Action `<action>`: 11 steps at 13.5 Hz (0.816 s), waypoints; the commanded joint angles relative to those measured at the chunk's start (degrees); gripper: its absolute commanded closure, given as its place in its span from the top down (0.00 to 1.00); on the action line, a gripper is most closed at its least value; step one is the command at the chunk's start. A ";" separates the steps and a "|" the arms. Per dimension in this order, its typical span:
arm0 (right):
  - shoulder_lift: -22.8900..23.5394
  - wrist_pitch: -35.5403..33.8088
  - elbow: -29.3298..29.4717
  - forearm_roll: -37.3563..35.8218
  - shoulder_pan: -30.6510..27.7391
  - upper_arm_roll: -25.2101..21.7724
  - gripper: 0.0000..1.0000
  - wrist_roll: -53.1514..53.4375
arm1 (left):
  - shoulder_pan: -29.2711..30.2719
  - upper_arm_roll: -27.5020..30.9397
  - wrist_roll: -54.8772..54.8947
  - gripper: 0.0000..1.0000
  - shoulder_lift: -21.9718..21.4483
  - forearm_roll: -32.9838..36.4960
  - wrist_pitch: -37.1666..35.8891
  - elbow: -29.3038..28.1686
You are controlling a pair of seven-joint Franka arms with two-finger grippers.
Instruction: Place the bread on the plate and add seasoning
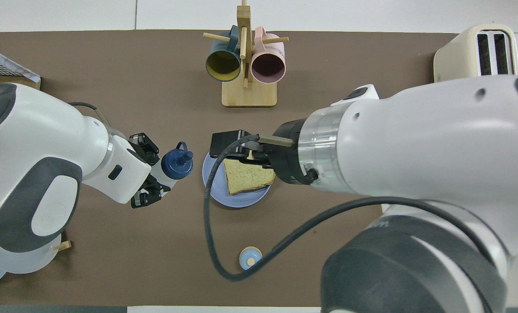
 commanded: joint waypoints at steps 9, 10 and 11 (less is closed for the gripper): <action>3.65 8.34 -0.08 -4.39 5.52 -0.06 0.59 0.78 | -0.94 -0.63 -4.55 0.00 -6.46 0.50 1.60 -6.33; 3.56 8.25 -0.17 -4.47 5.60 -0.06 0.59 0.87 | -0.86 -1.15 -5.51 0.00 -6.64 0.50 2.04 -6.85; 3.56 8.16 -0.17 -4.48 5.60 -0.06 0.59 0.96 | -0.94 -1.33 -5.95 0.00 -7.34 0.50 2.74 -7.55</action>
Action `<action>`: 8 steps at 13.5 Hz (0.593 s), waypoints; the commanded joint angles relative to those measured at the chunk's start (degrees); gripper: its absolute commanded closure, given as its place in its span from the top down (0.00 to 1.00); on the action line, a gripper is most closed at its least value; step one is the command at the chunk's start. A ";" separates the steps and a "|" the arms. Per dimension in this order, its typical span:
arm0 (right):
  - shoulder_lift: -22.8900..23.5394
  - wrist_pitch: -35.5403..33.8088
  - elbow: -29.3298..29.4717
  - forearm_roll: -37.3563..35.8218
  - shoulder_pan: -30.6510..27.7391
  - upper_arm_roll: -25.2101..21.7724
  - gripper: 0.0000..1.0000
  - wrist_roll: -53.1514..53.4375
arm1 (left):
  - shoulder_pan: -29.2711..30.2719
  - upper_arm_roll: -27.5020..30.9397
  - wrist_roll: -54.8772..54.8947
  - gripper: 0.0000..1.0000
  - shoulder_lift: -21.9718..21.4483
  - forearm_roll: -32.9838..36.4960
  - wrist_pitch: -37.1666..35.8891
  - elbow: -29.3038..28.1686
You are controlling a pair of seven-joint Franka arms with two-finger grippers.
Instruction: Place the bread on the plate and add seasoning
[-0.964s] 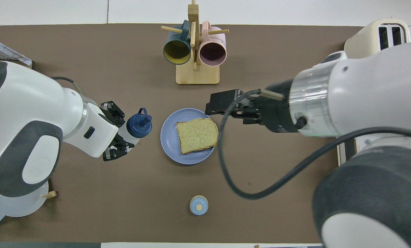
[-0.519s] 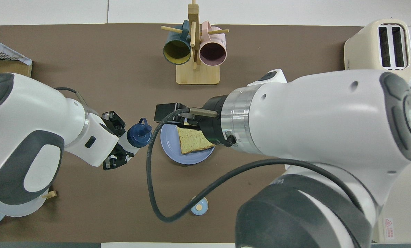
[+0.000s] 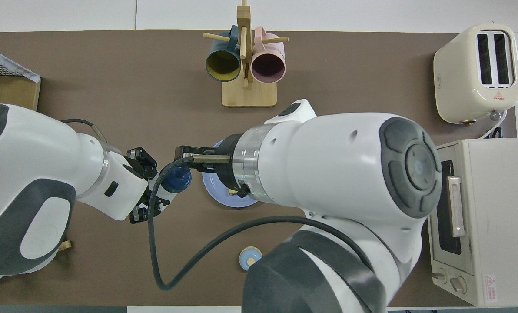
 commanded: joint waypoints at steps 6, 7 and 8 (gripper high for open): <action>-0.52 0.14 -0.58 -2.53 1.95 -0.08 0.48 2.01 | -0.85 -0.56 -3.49 0.00 -4.02 0.33 4.09 -4.95; -0.61 0.13 -0.67 -2.53 1.95 -0.08 0.47 2.01 | -0.85 -0.56 -3.49 0.00 -4.02 0.33 4.09 -4.95; -0.61 0.05 -0.75 -2.53 1.95 -0.08 0.45 2.01 | -0.85 -0.56 -3.58 0.00 -4.02 0.33 4.18 -4.95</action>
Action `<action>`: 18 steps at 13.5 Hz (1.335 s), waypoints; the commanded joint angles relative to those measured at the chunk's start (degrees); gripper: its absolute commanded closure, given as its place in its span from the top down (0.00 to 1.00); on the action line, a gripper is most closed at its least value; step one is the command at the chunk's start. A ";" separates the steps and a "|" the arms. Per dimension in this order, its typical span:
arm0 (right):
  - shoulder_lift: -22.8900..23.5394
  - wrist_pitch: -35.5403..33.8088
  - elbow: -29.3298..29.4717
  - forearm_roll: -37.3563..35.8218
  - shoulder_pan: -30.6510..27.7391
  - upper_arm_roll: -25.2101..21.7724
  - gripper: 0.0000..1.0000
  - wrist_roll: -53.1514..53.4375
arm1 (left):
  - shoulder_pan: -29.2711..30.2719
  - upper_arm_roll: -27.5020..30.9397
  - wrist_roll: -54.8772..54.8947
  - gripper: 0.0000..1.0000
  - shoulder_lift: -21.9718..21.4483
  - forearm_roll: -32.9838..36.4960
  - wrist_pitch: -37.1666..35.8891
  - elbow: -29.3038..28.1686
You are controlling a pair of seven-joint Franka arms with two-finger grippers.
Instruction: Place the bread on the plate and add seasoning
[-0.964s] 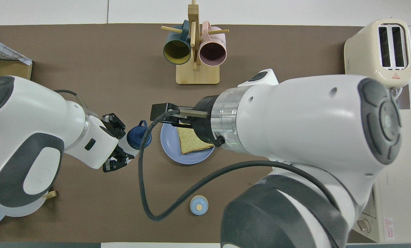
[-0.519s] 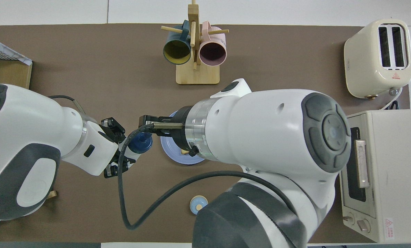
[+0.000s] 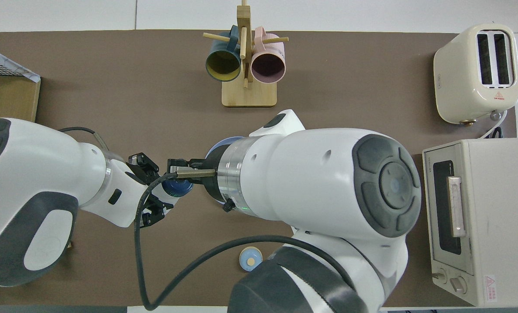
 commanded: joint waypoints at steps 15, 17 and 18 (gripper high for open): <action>-0.60 1.80 -2.14 -0.94 0.81 -0.07 0.33 1.22 | -0.85 0.12 -1.94 0.00 -2.08 -0.11 2.11 -2.09; -0.60 2.42 -2.23 -0.94 0.81 -0.07 0.33 1.23 | -0.85 0.12 -1.94 0.00 -2.08 -0.11 2.11 -2.09; -0.52 2.51 -2.23 -0.94 0.81 -0.07 0.32 1.23 | -0.85 0.12 -1.94 0.00 -2.08 -0.11 2.11 -2.09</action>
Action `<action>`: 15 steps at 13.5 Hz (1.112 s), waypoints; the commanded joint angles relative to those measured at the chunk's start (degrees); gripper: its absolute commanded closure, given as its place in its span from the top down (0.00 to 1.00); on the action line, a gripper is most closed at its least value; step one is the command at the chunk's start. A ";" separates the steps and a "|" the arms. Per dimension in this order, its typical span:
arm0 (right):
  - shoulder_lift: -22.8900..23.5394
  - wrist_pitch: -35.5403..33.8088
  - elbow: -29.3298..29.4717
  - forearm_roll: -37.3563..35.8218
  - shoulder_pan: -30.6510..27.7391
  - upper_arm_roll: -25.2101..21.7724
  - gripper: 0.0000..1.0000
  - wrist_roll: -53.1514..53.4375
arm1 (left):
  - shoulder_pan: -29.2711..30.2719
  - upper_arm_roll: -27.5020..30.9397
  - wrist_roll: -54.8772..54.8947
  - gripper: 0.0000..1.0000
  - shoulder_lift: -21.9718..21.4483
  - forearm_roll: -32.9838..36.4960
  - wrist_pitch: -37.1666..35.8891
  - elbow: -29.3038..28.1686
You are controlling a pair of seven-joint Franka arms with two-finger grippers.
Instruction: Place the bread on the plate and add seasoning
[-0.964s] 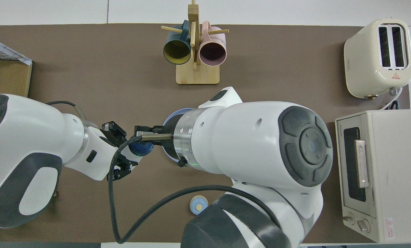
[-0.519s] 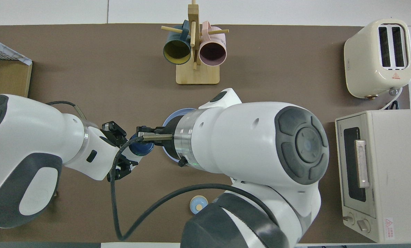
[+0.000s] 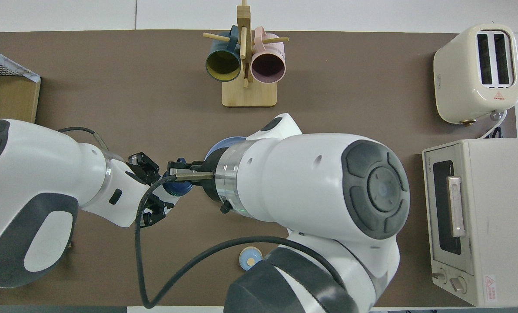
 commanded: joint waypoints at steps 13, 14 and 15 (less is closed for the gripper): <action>-0.69 1.24 -1.13 -1.36 0.35 -0.02 0.12 1.28 | -0.85 0.26 -1.49 0.00 -1.97 -0.15 1.97 -2.01; -0.69 1.24 -1.13 -1.36 0.35 -0.02 0.12 1.28 | -0.85 0.26 -1.49 0.00 -1.97 -0.15 1.97 -2.01; -0.69 1.15 -1.13 -1.36 0.43 -0.02 0.00 1.37 | -0.85 0.26 -1.49 0.00 -1.97 -0.15 1.97 -2.01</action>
